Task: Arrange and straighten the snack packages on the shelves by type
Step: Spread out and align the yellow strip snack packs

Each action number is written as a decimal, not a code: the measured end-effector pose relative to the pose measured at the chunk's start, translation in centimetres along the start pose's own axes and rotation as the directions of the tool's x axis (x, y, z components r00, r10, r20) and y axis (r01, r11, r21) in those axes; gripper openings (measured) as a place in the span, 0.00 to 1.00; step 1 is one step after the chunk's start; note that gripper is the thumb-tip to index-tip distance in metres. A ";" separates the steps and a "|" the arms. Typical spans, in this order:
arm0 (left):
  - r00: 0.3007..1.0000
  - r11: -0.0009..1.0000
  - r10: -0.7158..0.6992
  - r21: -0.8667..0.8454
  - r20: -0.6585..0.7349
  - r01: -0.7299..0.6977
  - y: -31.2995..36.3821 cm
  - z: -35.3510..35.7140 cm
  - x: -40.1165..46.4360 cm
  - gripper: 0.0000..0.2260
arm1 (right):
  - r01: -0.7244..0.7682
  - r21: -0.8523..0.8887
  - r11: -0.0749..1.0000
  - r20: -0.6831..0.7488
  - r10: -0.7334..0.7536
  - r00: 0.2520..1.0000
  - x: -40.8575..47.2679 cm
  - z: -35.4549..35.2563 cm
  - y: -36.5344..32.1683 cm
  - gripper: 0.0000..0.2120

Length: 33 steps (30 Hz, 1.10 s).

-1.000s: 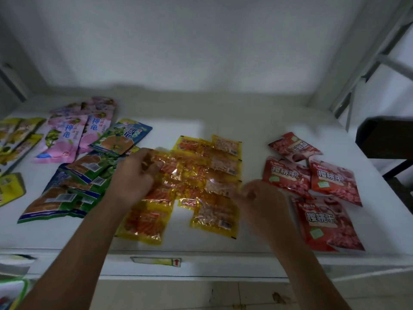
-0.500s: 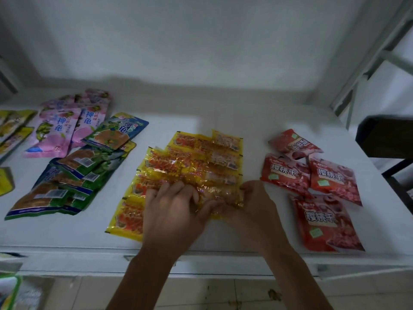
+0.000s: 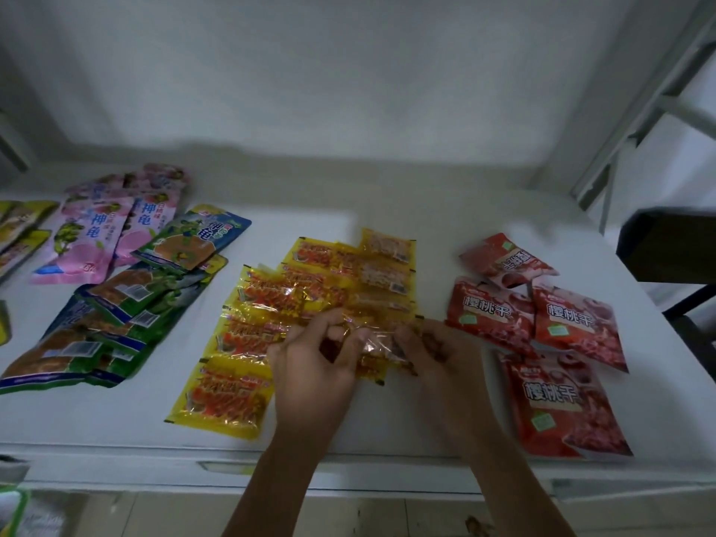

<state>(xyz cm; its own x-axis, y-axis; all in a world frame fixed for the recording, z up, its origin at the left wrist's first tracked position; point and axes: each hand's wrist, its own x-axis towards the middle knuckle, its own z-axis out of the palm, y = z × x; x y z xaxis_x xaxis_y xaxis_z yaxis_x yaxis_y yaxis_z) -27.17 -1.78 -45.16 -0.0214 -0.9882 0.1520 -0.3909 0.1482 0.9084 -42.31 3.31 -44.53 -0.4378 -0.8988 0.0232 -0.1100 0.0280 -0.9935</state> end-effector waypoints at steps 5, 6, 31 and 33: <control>0.991 0.982 0.136 0.133 -0.017 -0.132 0.0 0.1 -0.6 0.07 | 0.032 -0.113 0.993 0.051 -0.026 0.998 -0.8 0.7 -0.1 0.03; 0.987 0.976 0.161 0.151 -0.008 -0.158 -0.1 0.1 -0.7 0.07 | 0.033 -0.126 0.991 0.037 -0.028 0.999 -0.8 0.6 0.1 0.03; 0.983 0.984 0.173 0.032 0.065 -0.175 -0.9 0.3 -0.8 0.10 | -0.014 -0.134 0.991 0.054 0.021 0.998 -0.4 0.1 0.7 0.08; 0.984 0.987 0.159 -0.009 0.078 -0.158 -1.0 0.2 -0.6 0.06 | -0.013 -0.133 0.991 0.055 0.021 0.998 -0.4 0.0 0.5 0.08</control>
<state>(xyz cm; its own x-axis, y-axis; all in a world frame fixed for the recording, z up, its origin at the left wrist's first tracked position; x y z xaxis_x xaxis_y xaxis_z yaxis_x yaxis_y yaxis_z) -26.99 -1.32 -46.27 -0.1548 -0.9522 0.2632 -0.3741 0.3031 0.8765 -42.14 3.68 -45.09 -0.3900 -0.9208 -0.0036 -0.2222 0.0979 -0.9701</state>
